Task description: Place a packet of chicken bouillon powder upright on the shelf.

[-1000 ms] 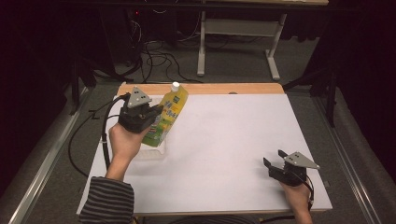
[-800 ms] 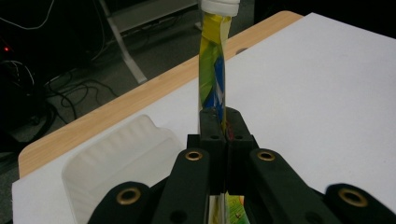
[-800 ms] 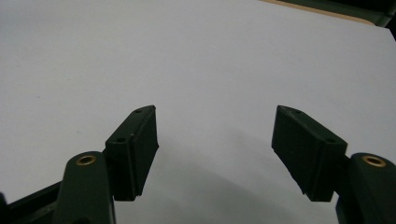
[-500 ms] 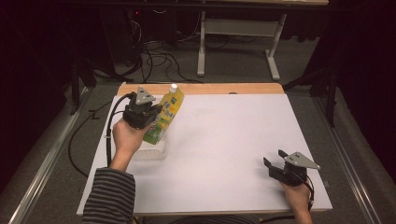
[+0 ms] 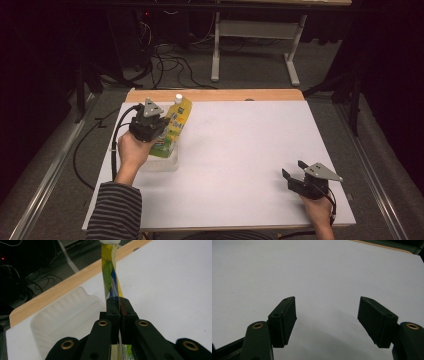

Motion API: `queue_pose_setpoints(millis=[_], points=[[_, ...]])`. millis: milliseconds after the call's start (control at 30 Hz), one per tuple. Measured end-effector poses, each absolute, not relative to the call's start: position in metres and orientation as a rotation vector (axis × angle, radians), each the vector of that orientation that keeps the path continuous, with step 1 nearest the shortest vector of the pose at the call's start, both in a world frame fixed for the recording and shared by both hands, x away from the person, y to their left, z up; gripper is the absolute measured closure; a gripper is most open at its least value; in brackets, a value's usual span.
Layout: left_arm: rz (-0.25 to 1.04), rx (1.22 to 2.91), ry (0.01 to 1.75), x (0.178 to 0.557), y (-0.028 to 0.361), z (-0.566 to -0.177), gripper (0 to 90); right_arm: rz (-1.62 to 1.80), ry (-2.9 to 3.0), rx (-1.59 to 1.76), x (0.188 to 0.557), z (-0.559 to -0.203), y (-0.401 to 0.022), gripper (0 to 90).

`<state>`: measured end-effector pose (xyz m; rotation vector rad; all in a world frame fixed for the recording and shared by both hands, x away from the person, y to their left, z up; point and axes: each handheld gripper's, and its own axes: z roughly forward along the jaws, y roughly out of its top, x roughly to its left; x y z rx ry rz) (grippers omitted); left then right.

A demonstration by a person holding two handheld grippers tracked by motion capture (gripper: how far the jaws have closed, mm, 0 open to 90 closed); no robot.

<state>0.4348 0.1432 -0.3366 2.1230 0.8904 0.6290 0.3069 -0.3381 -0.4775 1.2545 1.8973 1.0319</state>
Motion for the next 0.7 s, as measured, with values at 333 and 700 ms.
queue_pose_setpoints(millis=[333, 700], points=[[0.536, 2.174, 0.943, 0.436, 0.146, -0.340, 77.2, 1.027, 1.901, 1.257, 0.307, -0.478, -0.338, 31.9], [0.447, 2.280, 1.067, 0.443, 0.142, -0.346, 79.0, 1.031, 1.890, 1.251, 0.306, -0.478, -0.338, 31.9]])
